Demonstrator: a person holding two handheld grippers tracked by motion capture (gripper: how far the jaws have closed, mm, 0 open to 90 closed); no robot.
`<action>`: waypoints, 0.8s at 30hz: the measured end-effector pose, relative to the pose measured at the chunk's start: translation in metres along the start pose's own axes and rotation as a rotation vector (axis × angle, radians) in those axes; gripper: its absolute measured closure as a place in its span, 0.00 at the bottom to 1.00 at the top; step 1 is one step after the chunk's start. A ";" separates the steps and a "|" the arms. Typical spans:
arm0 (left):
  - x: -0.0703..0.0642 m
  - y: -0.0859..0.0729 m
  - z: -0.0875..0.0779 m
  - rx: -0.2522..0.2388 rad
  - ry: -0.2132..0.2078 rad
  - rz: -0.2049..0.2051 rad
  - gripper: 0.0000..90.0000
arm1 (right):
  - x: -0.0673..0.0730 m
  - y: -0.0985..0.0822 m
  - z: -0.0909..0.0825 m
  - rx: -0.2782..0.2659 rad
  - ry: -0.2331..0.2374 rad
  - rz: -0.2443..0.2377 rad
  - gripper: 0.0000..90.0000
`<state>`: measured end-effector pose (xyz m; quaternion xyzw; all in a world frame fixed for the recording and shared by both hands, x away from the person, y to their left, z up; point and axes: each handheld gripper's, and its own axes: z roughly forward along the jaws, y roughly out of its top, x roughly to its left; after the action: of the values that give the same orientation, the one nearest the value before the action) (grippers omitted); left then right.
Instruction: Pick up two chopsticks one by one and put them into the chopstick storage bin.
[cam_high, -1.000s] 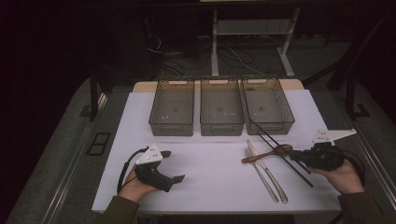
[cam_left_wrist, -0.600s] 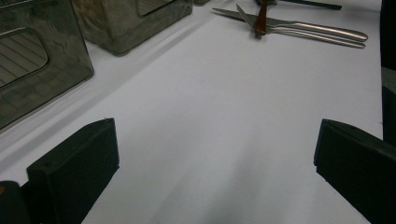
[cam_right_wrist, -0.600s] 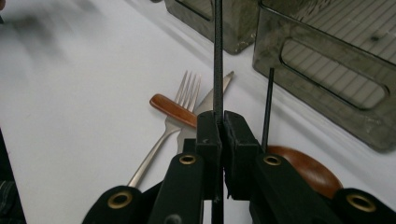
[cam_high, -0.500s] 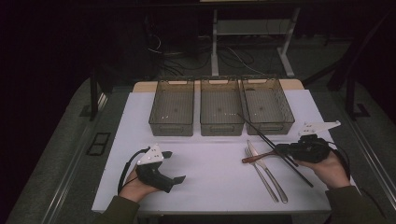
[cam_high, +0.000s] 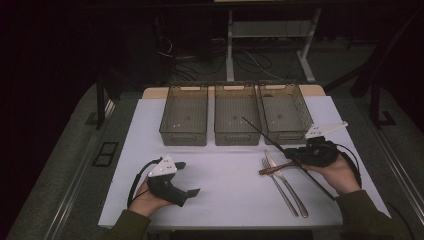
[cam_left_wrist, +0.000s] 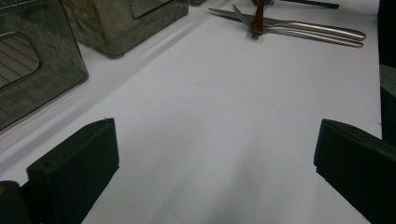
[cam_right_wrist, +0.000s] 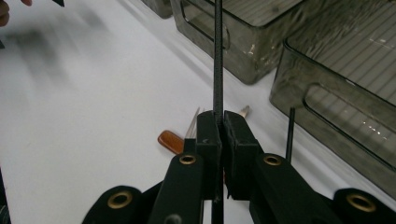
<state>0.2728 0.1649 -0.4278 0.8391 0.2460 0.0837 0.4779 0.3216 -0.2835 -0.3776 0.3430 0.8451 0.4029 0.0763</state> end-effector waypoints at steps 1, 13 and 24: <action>0.000 0.000 0.000 0.000 0.000 0.000 0.00 | 0.001 0.003 0.002 0.004 0.001 -0.001 0.94; -0.001 0.000 0.001 0.002 -0.005 0.009 0.00 | 0.005 0.030 0.024 0.014 0.001 -0.023 0.94; -0.001 0.000 0.000 0.001 0.002 0.007 0.00 | 0.014 0.060 0.051 0.050 0.009 -0.048 0.94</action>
<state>0.2722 0.1641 -0.4275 0.8401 0.2436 0.0863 0.4769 0.3628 -0.2166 -0.3651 0.3227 0.8633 0.3811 0.0736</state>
